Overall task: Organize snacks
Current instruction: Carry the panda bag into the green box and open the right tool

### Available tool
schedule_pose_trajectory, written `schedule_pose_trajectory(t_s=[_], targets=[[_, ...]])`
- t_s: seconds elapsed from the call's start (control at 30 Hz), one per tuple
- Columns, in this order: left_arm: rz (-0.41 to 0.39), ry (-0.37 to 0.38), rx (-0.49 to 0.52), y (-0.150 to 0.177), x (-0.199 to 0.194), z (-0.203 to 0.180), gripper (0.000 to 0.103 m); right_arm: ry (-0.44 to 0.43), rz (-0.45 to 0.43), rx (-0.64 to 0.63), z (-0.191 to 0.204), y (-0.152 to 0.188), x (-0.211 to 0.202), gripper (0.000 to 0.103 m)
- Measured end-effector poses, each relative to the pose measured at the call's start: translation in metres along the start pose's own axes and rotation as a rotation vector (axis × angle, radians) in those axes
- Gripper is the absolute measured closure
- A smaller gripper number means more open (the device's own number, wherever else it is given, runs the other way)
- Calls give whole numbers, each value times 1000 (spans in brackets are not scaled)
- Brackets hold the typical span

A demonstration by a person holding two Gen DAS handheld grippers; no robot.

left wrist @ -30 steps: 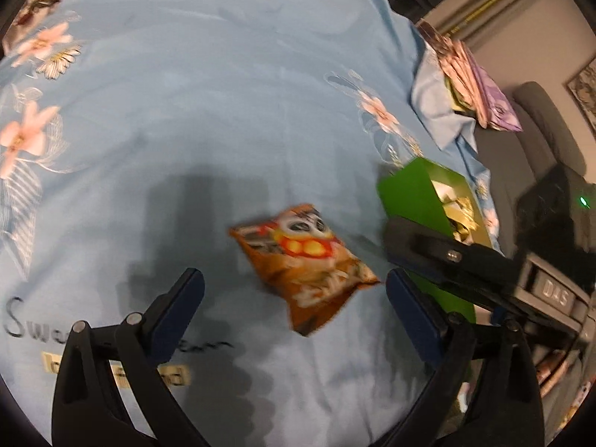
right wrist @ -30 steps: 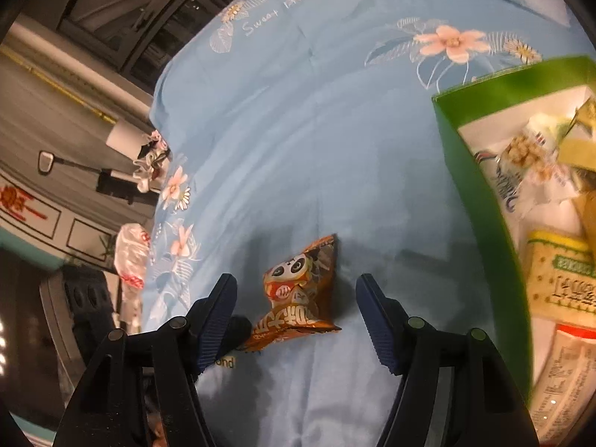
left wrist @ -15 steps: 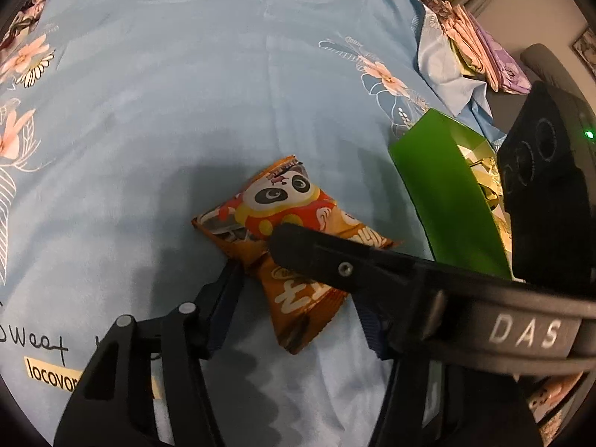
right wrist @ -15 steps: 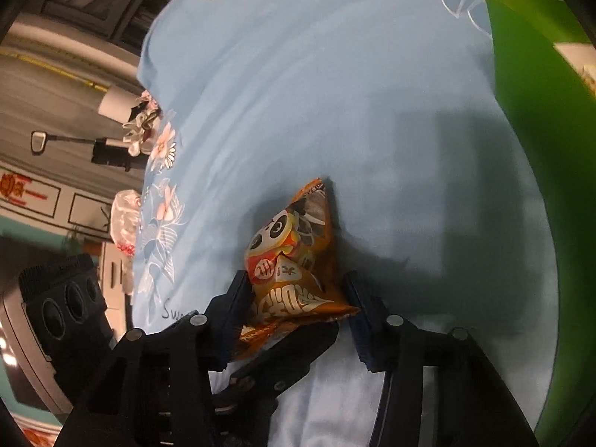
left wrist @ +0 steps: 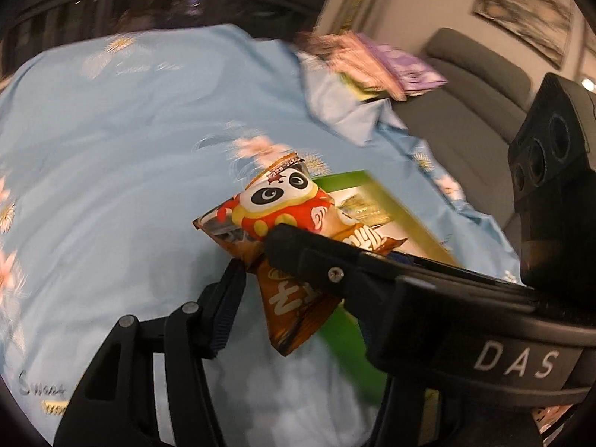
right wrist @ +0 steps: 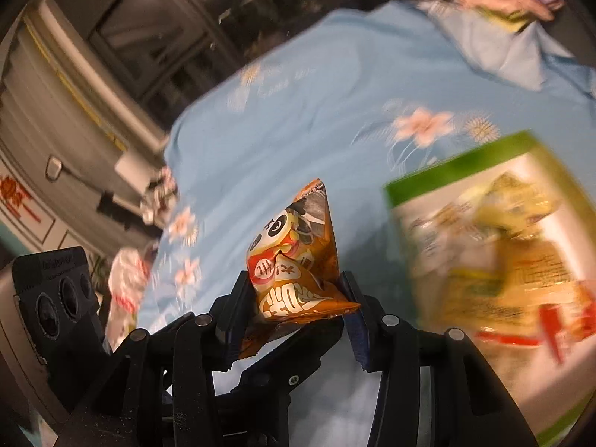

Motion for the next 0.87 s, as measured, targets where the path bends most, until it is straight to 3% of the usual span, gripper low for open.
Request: schedule_pose_trajectory(t_s=[0.17, 0.37, 0.47, 0.53, 0.6, 0.87], targets=[[7, 74, 56, -14, 28, -43, 47, 42, -65, 58, -39, -17, -33, 54], [67, 142, 52, -12, 57, -73, 40, 87, -56, 176, -87, -24, -45, 54], [81, 91, 74, -10, 60, -79, 21, 161, -56, 225, -105, -25, -47, 52], [78, 62, 85, -9, 59, -80, 11, 189, -71, 241, -112, -26, -53, 38], [75, 64, 90, -7, 55, -80, 3, 205, -98, 246, -117, -27, -62, 33], [57, 54, 85, -6, 33, -79, 2, 322, -189, 225, -113, -29, -84, 22]])
Point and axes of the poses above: each gripper's, at about its wrist camera, not at the fingertips, and x roughly the way its jaws point, z to its left, y to its underside, the point moved 5 cm from there along x, roughly the way its jaws point, and after that the axes turned 9 degrees about x, right-handed, at the moved point
